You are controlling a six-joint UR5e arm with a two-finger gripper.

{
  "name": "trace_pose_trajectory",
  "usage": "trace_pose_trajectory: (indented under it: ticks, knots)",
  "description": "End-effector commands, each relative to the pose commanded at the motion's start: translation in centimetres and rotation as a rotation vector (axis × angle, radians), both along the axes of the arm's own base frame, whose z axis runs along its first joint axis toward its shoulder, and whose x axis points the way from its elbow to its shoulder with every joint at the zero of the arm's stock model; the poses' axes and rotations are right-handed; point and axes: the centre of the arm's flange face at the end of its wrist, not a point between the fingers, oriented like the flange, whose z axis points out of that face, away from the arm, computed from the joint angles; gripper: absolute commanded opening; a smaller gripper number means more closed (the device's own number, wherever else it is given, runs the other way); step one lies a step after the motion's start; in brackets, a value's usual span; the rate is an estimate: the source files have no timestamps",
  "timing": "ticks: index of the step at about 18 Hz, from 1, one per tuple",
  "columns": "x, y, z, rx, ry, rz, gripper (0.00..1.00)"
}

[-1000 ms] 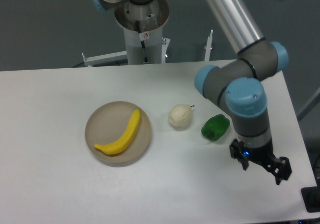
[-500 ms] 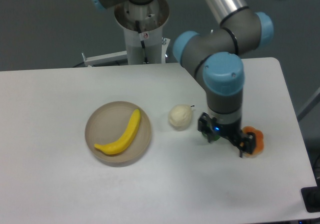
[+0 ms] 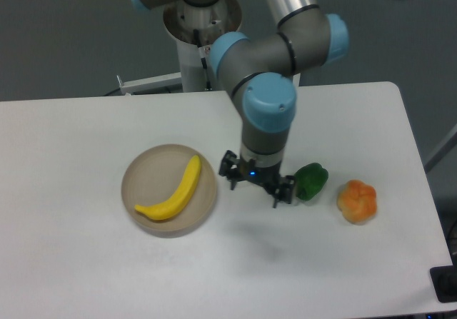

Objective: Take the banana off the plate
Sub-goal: 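Move the open gripper over the yellow banana on the plate and lower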

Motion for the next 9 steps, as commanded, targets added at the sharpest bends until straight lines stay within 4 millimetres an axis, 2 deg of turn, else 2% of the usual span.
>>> trace_pose_trajectory:
  ticks: [1, 5, 7, 9]
  knots:
    - [2.0, 0.0, -1.4, 0.017, 0.009, -0.018, 1.0]
    - [5.3, -1.2, -4.1, -0.007, 0.006, -0.047, 1.0]
    - [6.7, -1.6, -5.1, -0.026, -0.001, -0.065, 1.0]
    - [7.7, -1.3, -5.2, -0.021, 0.005, -0.08, 1.0]
